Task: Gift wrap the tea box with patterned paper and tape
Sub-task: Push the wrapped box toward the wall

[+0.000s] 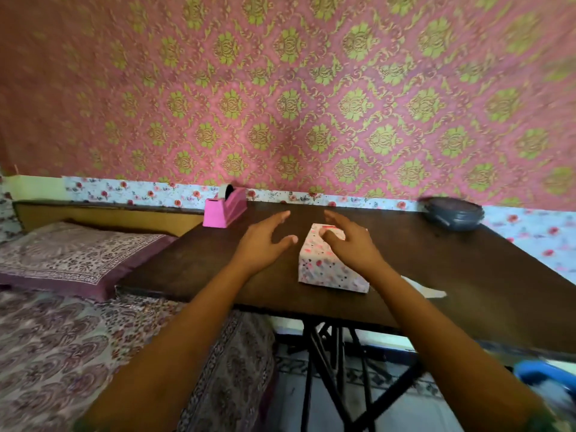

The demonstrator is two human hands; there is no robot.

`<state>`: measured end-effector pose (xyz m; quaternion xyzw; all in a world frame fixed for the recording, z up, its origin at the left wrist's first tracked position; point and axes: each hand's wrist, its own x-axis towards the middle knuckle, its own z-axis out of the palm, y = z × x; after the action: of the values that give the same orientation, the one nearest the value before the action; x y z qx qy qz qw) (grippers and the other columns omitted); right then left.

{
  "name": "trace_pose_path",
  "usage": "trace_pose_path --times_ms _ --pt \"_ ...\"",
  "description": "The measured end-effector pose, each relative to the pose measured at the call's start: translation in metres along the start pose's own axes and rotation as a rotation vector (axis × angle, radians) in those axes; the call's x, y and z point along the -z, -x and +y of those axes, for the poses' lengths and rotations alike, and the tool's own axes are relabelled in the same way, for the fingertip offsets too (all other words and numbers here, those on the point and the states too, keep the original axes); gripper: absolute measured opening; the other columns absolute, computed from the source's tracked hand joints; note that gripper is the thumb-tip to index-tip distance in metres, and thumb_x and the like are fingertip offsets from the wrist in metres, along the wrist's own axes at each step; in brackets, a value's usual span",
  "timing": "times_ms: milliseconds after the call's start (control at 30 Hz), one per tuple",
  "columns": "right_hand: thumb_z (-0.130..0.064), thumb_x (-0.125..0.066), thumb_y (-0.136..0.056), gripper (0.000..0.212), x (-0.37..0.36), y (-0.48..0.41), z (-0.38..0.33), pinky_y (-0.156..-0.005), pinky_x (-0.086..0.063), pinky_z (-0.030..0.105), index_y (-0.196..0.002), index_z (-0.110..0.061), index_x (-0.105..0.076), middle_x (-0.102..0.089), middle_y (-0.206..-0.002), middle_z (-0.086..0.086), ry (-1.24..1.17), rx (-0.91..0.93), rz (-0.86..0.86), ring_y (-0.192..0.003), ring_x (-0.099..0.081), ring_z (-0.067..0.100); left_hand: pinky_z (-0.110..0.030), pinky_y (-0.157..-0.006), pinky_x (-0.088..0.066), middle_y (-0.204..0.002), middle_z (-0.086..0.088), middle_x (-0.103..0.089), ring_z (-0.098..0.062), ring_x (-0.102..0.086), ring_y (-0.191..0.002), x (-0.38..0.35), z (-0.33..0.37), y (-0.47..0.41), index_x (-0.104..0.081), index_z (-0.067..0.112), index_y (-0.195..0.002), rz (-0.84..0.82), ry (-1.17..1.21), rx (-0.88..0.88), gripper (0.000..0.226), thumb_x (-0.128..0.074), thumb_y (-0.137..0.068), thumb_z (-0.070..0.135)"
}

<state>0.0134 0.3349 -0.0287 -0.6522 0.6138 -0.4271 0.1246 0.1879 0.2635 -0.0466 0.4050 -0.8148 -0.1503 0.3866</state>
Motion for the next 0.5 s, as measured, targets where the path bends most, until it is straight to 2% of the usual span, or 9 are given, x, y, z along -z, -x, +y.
trace_pose_path --times_ms 100,200,333,500 --pt "-0.023 -0.051 -0.095 0.047 0.026 0.021 0.023 -0.107 -0.031 0.031 -0.141 -0.018 -0.039 -0.042 -0.145 0.003 0.019 -0.069 0.028 -0.133 -0.039 0.022 -0.038 -0.108 -0.035 -0.141 -0.004 -0.048 -0.019 -0.043 -0.13 -0.023 0.021 0.002 -0.041 0.02 -0.14 -0.032 0.012 0.018 0.058 -0.061 -0.087 0.035" --pt "-0.023 -0.05 -0.095 0.05 0.038 0.034 0.04 -0.107 -0.032 0.037 -0.143 -0.016 -0.035 -0.039 -0.147 0.007 -0.04 -0.181 0.043 -0.134 -0.038 0.027 -0.038 -0.11 -0.032 -0.144 -0.004 -0.043 -0.021 -0.039 -0.133 -0.037 0.033 -0.001 -0.04 0.018 -0.14 -0.054 0.04 0.073 0.058 -0.057 -0.089 0.038" --pt "-0.033 -0.044 -0.097 0.053 0.031 0.037 0.046 -0.108 -0.029 0.038 -0.144 -0.014 -0.029 -0.034 -0.15 0.007 -0.206 -0.3 0.022 -0.136 -0.033 0.027 -0.036 -0.113 -0.025 -0.15 -0.004 -0.033 -0.022 -0.031 -0.138 -0.049 0.033 -0.008 -0.034 0.017 -0.143 -0.115 0.082 0.253 0.058 -0.046 -0.094 0.044" --pt "-0.044 -0.04 -0.096 0.061 0.013 0.023 0.054 -0.109 -0.03 0.042 -0.145 -0.014 -0.022 -0.032 -0.15 0.008 -0.383 -0.489 -0.023 -0.135 -0.035 0.03 -0.04 -0.111 -0.031 -0.152 -0.007 -0.028 -0.026 -0.034 -0.136 -0.063 0.027 -0.009 -0.029 0.016 -0.145 -0.171 0.314 0.472 0.06 -0.047 -0.094 0.042"
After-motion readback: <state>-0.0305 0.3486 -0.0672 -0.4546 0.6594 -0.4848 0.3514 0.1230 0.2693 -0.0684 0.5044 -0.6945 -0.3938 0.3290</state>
